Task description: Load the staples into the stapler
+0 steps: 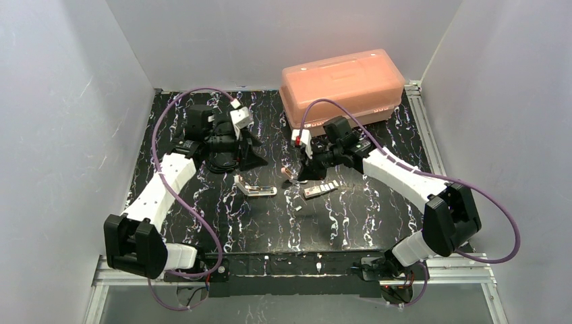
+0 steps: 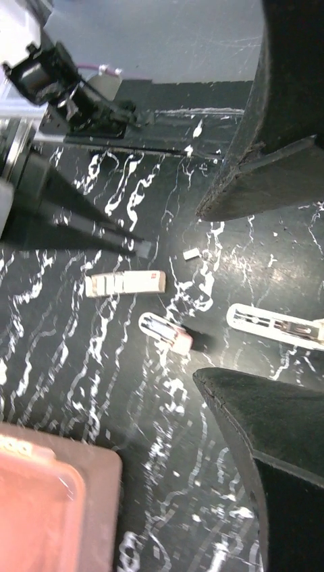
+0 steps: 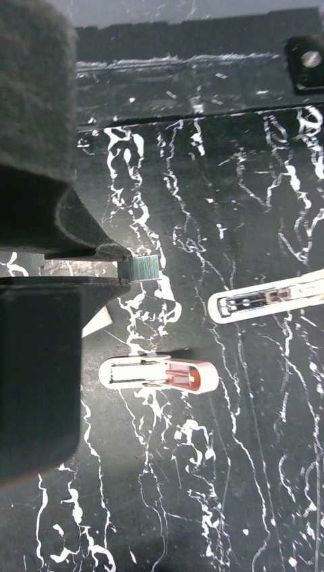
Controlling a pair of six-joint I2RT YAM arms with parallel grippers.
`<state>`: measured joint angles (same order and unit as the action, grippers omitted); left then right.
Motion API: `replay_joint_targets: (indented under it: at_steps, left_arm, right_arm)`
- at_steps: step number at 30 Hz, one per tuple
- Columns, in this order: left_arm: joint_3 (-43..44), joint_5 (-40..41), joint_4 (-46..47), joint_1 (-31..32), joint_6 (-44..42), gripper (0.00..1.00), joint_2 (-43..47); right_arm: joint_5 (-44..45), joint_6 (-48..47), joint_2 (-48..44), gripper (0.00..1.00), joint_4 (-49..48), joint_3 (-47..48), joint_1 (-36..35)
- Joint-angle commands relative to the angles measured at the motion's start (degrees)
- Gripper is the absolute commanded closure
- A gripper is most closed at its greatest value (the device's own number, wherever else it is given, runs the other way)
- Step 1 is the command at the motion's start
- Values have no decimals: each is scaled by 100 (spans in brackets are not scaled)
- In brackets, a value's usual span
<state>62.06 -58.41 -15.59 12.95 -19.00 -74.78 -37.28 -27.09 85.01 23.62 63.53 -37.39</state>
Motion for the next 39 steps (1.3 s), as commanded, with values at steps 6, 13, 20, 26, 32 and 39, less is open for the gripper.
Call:
replay_joint_targets:
  at_steps: [6, 13, 20, 26, 32, 39]
  left_arm:
    - [482, -365, -100, 825, -478, 31, -421]
    - [426, -263, 270, 1201, -504, 32, -678]
    - [309, -112, 308, 1436, -763, 35, -734]
    - [177, -104, 388, 1544, -791, 41, -781]
    - [135, -99, 421, 1614, -754, 48, -892]
    - [96, -144, 470, 1640, -709, 49, -951]
  right_arm:
    - [-580, 760, -152, 94, -144, 567, 160]
    - [-570, 862, -227, 95, -144, 583, 157]
    - [-561, 962, -264, 94, -148, 613, 164]
    - [-531, 1039, -292, 94, -166, 630, 164]
    - [-524, 1048, -344, 95, -172, 626, 170]
    - [-482, 1062, -398, 94, -174, 617, 166]
